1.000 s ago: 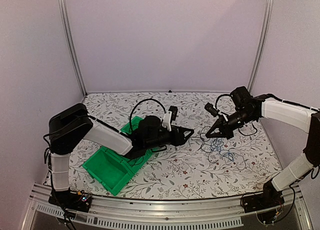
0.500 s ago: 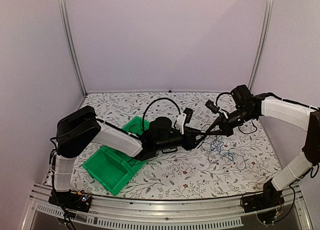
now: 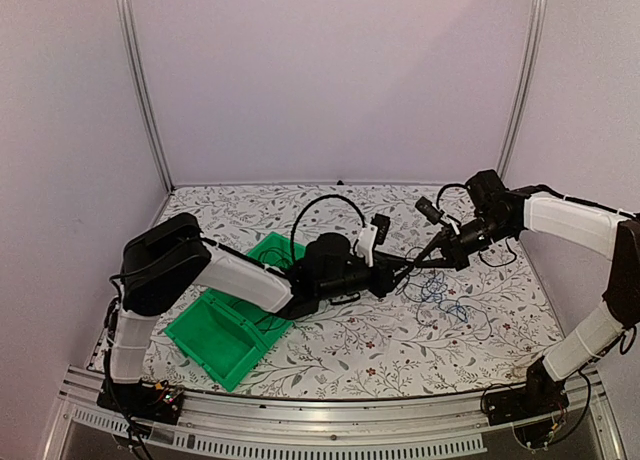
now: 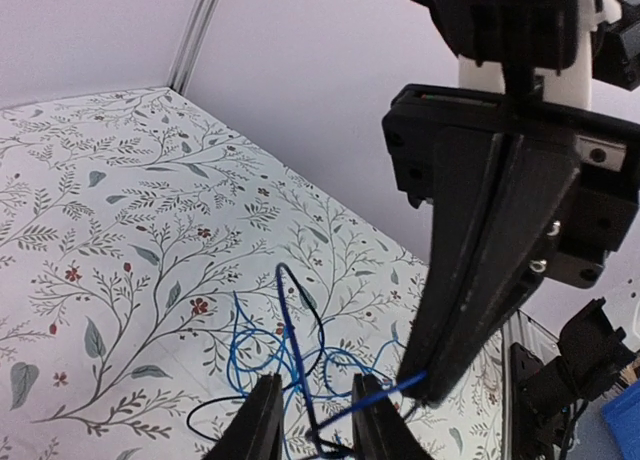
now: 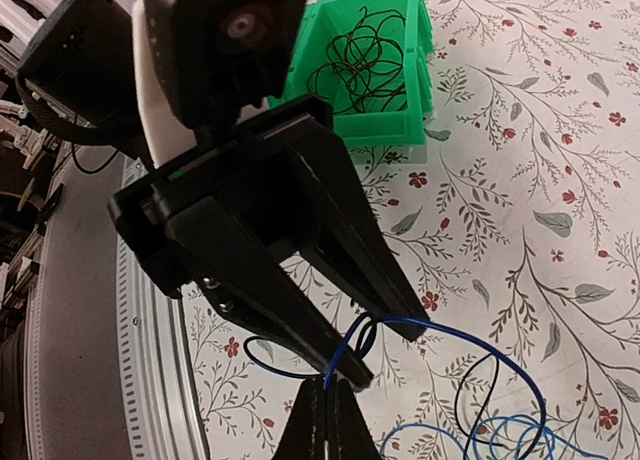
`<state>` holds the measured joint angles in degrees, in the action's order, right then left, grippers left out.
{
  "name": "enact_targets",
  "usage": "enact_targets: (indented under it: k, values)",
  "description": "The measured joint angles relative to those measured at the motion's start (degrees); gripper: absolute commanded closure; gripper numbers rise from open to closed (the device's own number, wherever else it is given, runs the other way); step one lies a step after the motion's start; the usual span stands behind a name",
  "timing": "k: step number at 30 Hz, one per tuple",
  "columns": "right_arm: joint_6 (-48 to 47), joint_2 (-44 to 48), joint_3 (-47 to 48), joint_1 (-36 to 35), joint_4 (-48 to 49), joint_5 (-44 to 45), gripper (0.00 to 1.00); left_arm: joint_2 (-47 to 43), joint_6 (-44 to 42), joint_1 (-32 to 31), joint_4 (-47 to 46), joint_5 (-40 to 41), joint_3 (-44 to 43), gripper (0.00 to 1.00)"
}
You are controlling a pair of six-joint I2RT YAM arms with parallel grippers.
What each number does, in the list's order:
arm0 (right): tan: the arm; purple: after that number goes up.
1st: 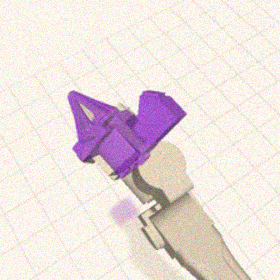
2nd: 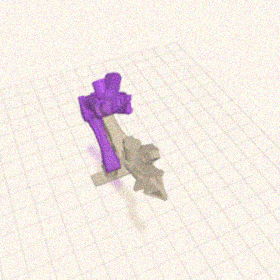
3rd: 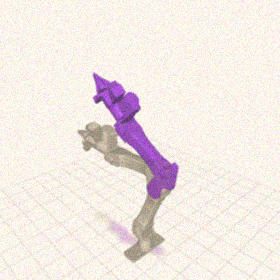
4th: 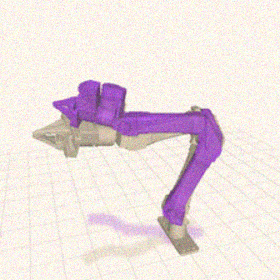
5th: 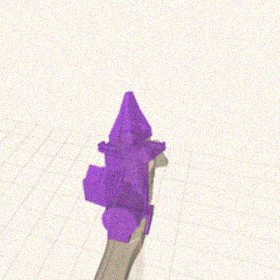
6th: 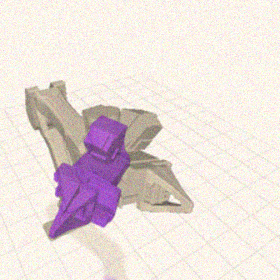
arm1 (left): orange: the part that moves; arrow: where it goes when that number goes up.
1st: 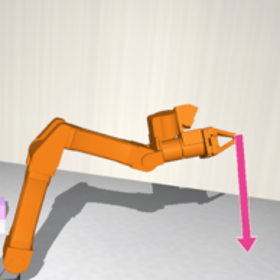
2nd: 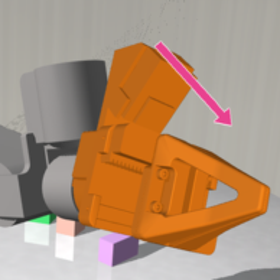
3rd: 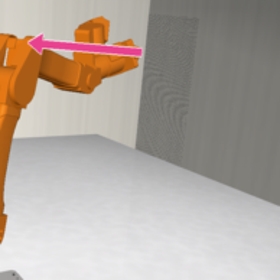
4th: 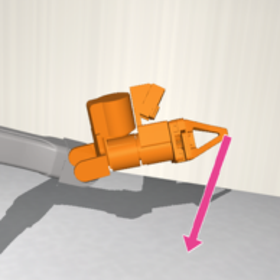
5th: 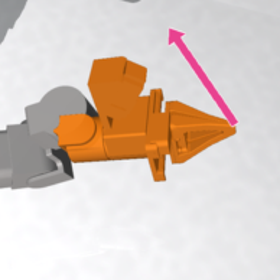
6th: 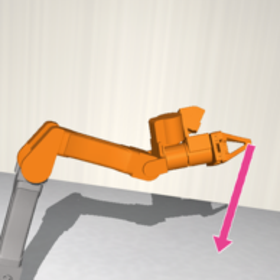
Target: Untangle the cables
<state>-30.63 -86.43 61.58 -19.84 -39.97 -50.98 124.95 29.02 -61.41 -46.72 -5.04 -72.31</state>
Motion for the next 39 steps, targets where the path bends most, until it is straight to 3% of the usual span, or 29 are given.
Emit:
enact_targets:
  k: [7,12,15,24,39]
  values:
    - [-0.5,0.0,0.8,-0.1,-1.6,-3.8,1.00,4.1,0.2,0.5,-0.1,1.0,-4.5,0.81]
    - [-2.3,0.0,3.6,0.0,-5.8,-5.1,1.00,6.9,1.3,0.8,0.8,1.9,-9.2,0.71]
    - [-3.7,0.2,10.2,0.0,-10.0,-6.5,1.00,8.0,2.5,1.4,2.3,3.5,-11.0,0.70]
    - [-5.1,7.2,30.7,-0.1,-16.6,-8.5,1.00,11.6,6.1,4.5,7.0,5.2,-11.0,0.69]
    - [-4.9,6.8,38.4,-0.1,-17.9,-8.9,1.00,9.6,6.3,4.5,7.5,4.3,-4.5,0.62]
